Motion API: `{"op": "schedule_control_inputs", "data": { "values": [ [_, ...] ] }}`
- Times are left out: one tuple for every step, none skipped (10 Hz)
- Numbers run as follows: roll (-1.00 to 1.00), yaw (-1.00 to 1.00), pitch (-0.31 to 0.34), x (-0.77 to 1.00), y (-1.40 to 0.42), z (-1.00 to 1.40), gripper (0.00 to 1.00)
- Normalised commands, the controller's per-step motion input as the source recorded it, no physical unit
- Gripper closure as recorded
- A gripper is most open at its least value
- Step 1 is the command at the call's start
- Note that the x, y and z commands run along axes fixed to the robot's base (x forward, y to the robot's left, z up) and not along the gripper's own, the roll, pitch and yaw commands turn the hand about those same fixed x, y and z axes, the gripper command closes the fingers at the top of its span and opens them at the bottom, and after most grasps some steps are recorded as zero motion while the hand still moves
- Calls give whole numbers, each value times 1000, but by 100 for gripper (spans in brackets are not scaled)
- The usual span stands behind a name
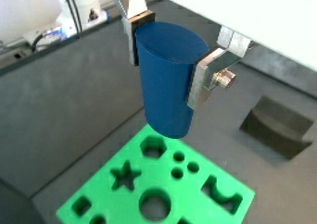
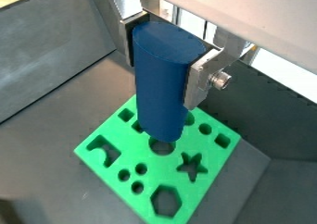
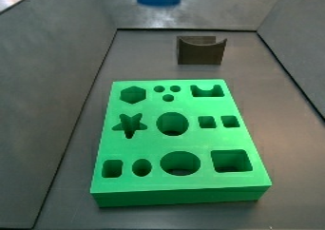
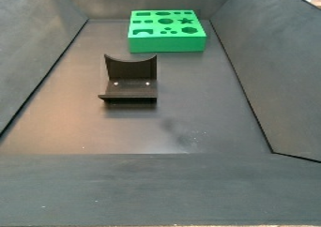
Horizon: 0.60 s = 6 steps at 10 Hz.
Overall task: Pick up the oval object. Move up. Place the oval object on the fixture. Regrasp the oval object. Move to above the board. Insert the oval object.
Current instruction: Insert the oval object.
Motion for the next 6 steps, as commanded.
{"op": "schedule_control_inputs", "data": {
  "values": [
    [0, 74, -16, 229, -377, -397, 100],
    [16, 60, 0, 266, -409, -411, 100],
    [41, 57, -3, 234, -446, -406, 100],
    [80, 6, -27, 69, -506, -394, 100],
    [94, 0, -53, 0, -511, -377, 100],
    [116, 0, -46, 0, -503, -363, 100]
  ]
}}
